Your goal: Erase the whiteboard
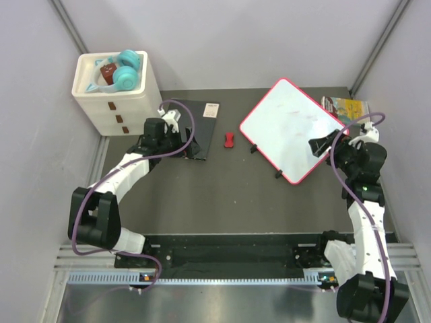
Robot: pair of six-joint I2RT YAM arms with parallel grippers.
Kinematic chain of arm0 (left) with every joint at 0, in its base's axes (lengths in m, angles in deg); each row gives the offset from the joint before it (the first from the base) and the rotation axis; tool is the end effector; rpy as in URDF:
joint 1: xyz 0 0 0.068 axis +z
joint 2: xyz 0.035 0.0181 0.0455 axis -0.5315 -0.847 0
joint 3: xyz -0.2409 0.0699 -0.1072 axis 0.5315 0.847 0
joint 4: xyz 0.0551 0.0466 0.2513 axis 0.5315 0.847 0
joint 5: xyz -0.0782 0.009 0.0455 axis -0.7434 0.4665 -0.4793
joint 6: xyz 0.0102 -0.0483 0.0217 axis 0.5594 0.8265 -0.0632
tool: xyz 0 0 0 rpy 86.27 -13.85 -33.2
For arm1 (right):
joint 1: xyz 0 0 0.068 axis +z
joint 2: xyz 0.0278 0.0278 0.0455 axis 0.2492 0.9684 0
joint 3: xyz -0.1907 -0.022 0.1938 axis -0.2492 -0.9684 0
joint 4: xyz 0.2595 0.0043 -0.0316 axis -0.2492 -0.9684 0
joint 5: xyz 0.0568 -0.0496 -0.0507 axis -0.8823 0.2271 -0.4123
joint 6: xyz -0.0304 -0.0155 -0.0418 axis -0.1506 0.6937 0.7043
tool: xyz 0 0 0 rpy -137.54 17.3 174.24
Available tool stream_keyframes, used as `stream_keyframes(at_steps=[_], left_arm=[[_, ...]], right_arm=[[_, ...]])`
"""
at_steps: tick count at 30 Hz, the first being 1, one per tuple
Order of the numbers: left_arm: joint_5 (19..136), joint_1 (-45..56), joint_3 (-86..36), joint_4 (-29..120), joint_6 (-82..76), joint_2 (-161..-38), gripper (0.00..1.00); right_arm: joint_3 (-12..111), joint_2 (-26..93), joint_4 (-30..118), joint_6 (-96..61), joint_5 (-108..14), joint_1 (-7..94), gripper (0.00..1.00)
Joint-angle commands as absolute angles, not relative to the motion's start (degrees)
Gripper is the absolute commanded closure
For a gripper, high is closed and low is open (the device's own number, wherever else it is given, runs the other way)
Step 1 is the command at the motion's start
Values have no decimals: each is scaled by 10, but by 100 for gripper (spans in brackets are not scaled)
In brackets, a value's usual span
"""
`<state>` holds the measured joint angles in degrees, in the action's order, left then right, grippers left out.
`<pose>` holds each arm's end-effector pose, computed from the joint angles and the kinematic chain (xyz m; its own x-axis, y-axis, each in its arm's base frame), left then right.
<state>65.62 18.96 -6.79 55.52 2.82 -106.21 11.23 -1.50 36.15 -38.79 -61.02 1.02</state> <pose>0.3042 -0.0838 0.2487 -0.6964 -0.1294 -0.7059 0.2875 0.8510 -0.4396 0.1872 -0.0311 0.2959 -0.3080 0.5228 -0.7949 0.0189 0.8387 0.5443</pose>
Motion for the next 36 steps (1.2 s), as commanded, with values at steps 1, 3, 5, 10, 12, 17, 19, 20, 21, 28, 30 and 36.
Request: stream_keyframes(at_steps=[1,3,5,10,12,17,19,20,21,28,30,36], left_arm=[[647,193,-70,541,27,-1059,1],[647,193,-71,542,24,-1059,1],[646,193,-71,543,24,-1060,1],[647,194,-73,545,32,-1061,1],[638,203,-73,538,48,-1068,1],[537,251,-52,488,102,-1095,1],[476,272,-39,429,135,-1103,1],[459,277,-28,413,144,-1111,1],[452,282,-25,397,157,-1114,1],[452,284,-13,402,157,-1100,1],[461,284,-14,410,150,-1094,1],[461,284,-12,422,133,-1061,1]], right_arm=[[113,-29,370,-377,-611,5,1],[111,-30,370,-378,-619,5,1],[110,-36,367,-378,-625,5,1],[106,-60,362,-380,-627,5,1],[108,-74,354,-382,-629,5,1],[113,-91,332,-382,-642,5,1],[109,-97,322,-380,-643,5,1],[108,-100,320,-381,-642,5,1],[106,-108,315,-379,-642,5,1],[92,-141,275,-363,-637,5,1],[84,-147,274,-364,-641,5,1],[63,-168,265,-369,-643,5,1]])
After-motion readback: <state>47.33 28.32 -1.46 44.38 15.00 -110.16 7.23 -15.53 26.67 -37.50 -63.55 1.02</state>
